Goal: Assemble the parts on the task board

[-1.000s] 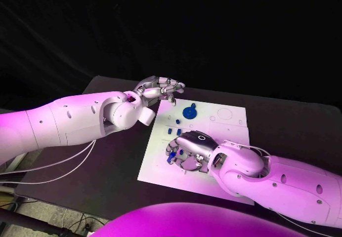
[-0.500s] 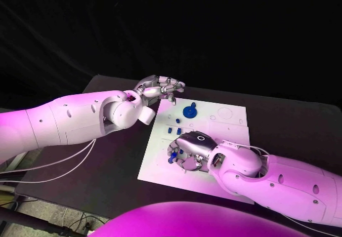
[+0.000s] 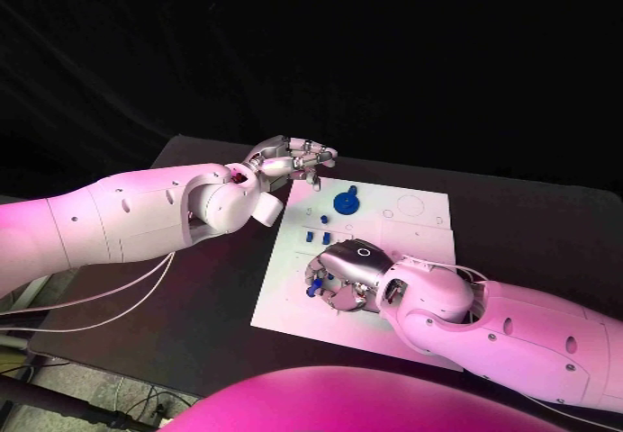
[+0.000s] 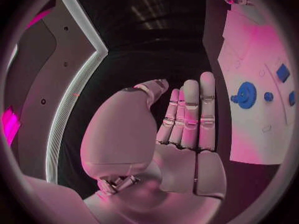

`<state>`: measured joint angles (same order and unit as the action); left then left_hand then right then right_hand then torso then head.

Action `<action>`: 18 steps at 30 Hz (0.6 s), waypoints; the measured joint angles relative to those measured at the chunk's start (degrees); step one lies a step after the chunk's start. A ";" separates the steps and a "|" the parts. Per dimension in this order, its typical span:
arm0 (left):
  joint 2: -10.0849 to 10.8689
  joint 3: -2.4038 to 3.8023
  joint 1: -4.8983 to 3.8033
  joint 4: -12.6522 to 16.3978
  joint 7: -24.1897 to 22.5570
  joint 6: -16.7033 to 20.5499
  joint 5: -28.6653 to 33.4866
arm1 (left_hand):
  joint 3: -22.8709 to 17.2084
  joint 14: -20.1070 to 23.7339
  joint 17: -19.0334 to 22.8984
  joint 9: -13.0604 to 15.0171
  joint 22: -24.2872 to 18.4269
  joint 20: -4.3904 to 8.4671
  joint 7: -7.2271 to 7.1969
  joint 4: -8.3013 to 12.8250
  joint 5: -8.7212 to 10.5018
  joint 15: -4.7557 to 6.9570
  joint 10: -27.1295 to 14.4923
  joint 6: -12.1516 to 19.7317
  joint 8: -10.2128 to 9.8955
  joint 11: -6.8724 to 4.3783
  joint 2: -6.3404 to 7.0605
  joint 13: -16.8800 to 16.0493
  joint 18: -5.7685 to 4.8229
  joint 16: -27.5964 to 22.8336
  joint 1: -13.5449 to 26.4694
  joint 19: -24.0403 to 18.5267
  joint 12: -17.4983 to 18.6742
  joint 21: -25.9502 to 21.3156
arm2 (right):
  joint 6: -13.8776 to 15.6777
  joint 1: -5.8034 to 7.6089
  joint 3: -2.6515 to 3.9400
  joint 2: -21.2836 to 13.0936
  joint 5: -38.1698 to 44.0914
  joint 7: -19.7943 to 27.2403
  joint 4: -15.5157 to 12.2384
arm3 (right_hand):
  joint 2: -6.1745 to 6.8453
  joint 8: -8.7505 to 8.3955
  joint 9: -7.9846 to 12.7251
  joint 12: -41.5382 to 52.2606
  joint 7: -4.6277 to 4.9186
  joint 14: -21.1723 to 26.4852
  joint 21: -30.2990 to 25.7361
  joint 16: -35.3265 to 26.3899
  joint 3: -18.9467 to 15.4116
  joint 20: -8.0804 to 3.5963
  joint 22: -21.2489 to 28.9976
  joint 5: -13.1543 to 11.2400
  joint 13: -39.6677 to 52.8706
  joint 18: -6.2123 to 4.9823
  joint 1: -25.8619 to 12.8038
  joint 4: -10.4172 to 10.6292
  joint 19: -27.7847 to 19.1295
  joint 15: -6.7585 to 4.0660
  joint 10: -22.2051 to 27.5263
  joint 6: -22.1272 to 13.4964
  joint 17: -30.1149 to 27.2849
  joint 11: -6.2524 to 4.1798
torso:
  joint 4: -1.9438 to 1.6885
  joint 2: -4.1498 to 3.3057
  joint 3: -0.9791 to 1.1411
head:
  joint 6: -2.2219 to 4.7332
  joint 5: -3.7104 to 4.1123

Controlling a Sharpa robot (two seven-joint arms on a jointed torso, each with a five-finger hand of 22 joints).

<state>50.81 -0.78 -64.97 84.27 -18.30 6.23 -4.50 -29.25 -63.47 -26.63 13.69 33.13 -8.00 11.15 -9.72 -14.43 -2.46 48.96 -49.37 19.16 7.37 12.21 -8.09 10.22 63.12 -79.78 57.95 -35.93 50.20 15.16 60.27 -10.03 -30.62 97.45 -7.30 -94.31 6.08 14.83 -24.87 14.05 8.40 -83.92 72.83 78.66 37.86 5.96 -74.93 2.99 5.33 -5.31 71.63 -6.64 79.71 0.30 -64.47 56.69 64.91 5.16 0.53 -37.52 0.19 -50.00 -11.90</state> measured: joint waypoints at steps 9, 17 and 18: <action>0.03 0.00 0.00 0.04 0.12 -0.05 0.00 | 0.17 0.21 0.00 0.00 0.01 0.00 0.00 -0.17 0.00 -0.21 0.00 0.00 0.00 0.00 0.00 0.00 0.00 0.00 0.00 0.00 0.00 0.00 | -0.12 0.00 -0.05 0.61 1.06 -0.67 0.06 | 0.93 -0.84 0.16 -0.33 0.70 0.00 -0.85 0.00 0.00 0.30 0.01 0.18 0.00 0.00 -0.94 0.00 -0.74 0.00 -0.10 -1.90 -0.67 -0.21 | -0.01 -0.01 -0.01 | -0.01 0.18; 0.07 0.00 0.02 0.06 0.21 -0.08 0.00 | 0.17 0.21 -0.01 0.00 0.01 0.00 0.00 -0.17 0.00 -0.21 0.00 0.00 0.00 0.00 0.00 0.00 0.00 0.00 0.00 0.00 0.00 0.00 | -0.18 -0.14 -0.27 0.79 1.39 -0.70 0.22 | 2.24 -3.57 1.35 -0.89 1.02 -0.22 -1.50 0.00 -0.66 0.72 0.01 0.68 -0.43 0.00 -2.25 0.19 -1.15 0.22 3.00 -5.75 -1.16 0.54 | -0.03 0.02 -0.03 | 0.03 0.41; 0.09 0.00 0.02 0.06 0.22 -0.08 0.00 | 0.16 0.21 -0.01 0.00 0.01 0.00 0.00 -0.17 0.00 -0.21 0.00 0.00 0.00 0.00 0.00 0.00 0.00 0.00 0.00 0.00 0.00 0.00 | -0.17 -0.14 -0.27 0.76 1.40 -0.70 0.24 | 2.31 -3.63 1.38 -0.89 0.88 -0.22 -1.62 0.00 -0.79 0.72 0.01 0.68 -0.45 0.00 -2.32 0.32 -1.15 0.22 3.24 -5.95 -1.18 0.54 | -0.03 0.03 -0.03 | 0.04 0.44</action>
<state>50.89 -0.78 -64.96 84.33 -18.08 6.15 -4.50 -29.09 -63.26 -26.64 13.69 33.14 -8.00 11.15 -9.89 -14.43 -2.67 48.96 -49.37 19.16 7.37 12.21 -8.09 10.22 63.12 -79.78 57.95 -35.93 50.21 15.00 60.13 -10.31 -29.86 98.85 -8.00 -94.07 8.39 11.20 -23.48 13.16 9.27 -84.13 71.21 78.66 37.07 6.67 -74.92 3.67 4.88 -5.31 69.31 -6.32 78.55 0.52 -61.23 50.74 63.73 5.71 0.50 -37.50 0.16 -49.97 -11.46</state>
